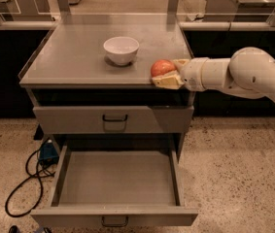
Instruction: Pick apple from middle drawer and place on counter
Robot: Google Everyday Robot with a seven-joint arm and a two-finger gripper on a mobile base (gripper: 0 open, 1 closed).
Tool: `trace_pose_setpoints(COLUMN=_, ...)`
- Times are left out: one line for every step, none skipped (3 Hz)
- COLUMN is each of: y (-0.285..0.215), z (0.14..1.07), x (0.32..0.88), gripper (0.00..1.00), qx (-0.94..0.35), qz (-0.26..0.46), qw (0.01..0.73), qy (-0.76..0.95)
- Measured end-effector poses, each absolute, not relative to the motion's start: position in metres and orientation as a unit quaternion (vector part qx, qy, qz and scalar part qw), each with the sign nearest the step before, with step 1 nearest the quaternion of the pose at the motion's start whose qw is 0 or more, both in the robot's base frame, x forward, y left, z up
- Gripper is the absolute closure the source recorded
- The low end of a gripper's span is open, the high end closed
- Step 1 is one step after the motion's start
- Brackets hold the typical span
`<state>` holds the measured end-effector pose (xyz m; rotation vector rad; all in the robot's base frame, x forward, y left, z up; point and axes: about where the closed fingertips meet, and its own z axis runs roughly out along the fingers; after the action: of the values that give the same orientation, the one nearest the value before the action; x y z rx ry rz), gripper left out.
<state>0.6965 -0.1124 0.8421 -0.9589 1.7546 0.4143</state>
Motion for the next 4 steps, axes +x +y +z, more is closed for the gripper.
trace_pose_setpoints(y=-0.119, z=0.855, x=0.708, gripper=1.0, qx=-0.394, qz=0.182, qw=0.539, qy=0.722)
trace_pose_setpoints(y=-0.131, z=0.882, x=0.738, gripper=1.0, qx=-0.382, qz=0.185, qw=0.555, qy=0.716)
trace_pose_setpoints(y=-0.131, z=0.892, x=0.772, gripper=1.0, qx=-0.386, qz=0.187, qw=0.54, qy=0.724)
trace_pose_setpoints(y=-0.118, z=0.867, x=0.797, gripper=1.0, qx=-0.403, qz=0.191, qw=0.496, qy=0.745)
